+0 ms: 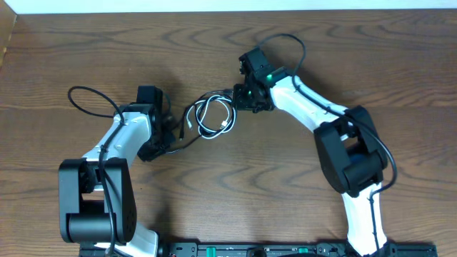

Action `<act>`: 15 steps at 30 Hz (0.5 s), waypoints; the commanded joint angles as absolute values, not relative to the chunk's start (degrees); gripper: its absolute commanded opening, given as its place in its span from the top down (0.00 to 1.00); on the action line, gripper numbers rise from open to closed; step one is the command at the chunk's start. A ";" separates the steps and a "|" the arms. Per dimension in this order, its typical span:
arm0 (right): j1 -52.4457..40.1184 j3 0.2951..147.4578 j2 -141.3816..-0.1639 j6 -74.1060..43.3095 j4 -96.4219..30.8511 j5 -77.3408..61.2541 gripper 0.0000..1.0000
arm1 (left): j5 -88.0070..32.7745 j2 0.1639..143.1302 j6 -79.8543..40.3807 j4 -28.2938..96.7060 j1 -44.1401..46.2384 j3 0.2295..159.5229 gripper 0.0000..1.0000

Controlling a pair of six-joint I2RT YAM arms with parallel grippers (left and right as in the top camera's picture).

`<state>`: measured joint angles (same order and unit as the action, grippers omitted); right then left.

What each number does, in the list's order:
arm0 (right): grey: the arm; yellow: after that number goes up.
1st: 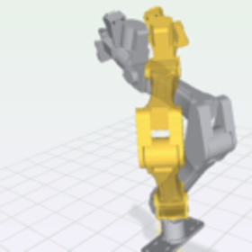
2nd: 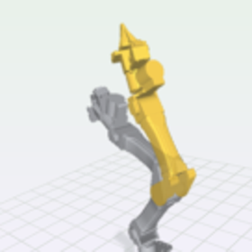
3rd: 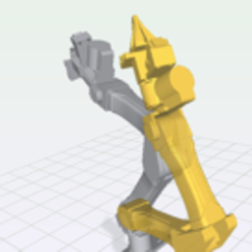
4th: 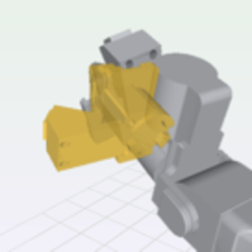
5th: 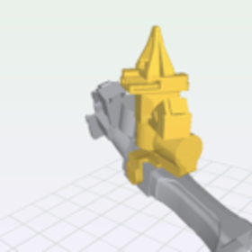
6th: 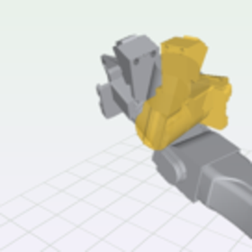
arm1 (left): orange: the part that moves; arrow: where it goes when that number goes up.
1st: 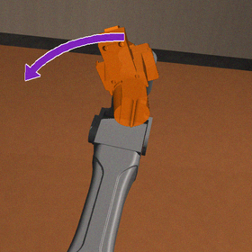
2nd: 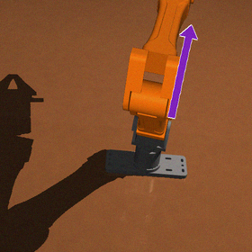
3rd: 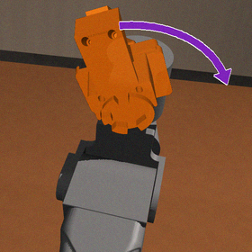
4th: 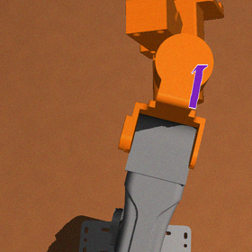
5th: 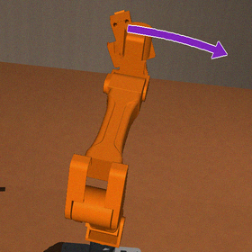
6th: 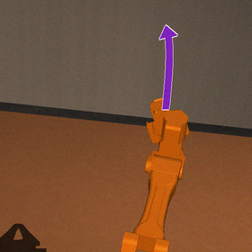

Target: Untangle cables

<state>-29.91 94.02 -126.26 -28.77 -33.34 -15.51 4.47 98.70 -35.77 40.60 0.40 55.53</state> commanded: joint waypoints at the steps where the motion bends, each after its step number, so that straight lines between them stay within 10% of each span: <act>1: -29.34 96.53 -119.42 -19.20 -33.56 -17.32 0.61 | 9.80 99.35 -34.28 40.77 -0.25 54.98 0.59; 7: -28.91 97.51 -118.50 -15.20 -36.07 -17.30 0.55 | 7.35 99.33 -25.96 47.13 -3.42 62.13 0.32; 12: -28.32 100.95 -118.52 -12.49 -40.42 -17.08 0.49 | -9.26 99.33 -25.28 55.05 -6.72 73.56 0.33; 15: -28.32 101.54 -118.52 -11.44 -41.23 -17.06 0.46 | -14.87 99.33 -25.30 52.49 -6.13 75.26 0.55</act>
